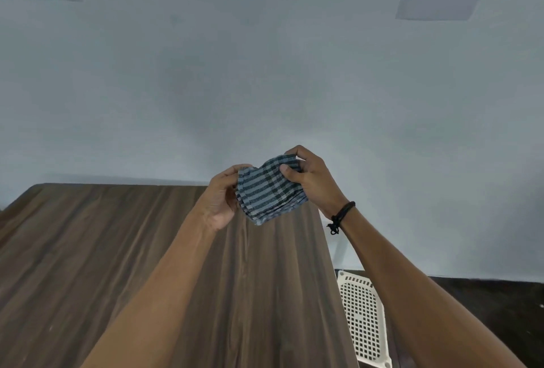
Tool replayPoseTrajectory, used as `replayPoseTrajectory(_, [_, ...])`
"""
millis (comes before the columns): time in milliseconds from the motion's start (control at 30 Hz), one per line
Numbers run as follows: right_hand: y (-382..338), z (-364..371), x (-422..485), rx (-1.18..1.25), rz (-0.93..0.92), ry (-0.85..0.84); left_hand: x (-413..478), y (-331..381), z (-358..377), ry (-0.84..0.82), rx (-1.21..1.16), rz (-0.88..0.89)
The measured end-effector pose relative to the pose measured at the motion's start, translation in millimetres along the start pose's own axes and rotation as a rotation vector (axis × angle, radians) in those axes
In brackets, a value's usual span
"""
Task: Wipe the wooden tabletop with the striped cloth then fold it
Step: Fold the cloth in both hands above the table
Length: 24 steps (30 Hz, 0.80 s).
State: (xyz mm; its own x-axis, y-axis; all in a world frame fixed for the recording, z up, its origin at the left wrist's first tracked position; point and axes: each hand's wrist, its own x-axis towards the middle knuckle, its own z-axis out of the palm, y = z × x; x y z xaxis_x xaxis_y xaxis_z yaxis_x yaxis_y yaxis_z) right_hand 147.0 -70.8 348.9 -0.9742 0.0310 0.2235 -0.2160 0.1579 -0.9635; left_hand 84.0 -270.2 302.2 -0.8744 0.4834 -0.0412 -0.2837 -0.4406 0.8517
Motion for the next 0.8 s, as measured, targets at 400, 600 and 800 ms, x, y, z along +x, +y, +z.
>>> replayPoseTrajectory(400, [3,-74,-16,0.002,-0.110,0.139,51,-32,58,0.038,0.071,-0.072])
replayPoseTrajectory(600, [19,-100,-24,0.070,-0.114,0.277,65,-69,85,0.001,0.152,0.055])
replayPoseTrajectory(800, [45,-148,-32,-0.010,-0.046,0.245,83,-105,106,-0.088,0.009,-0.064])
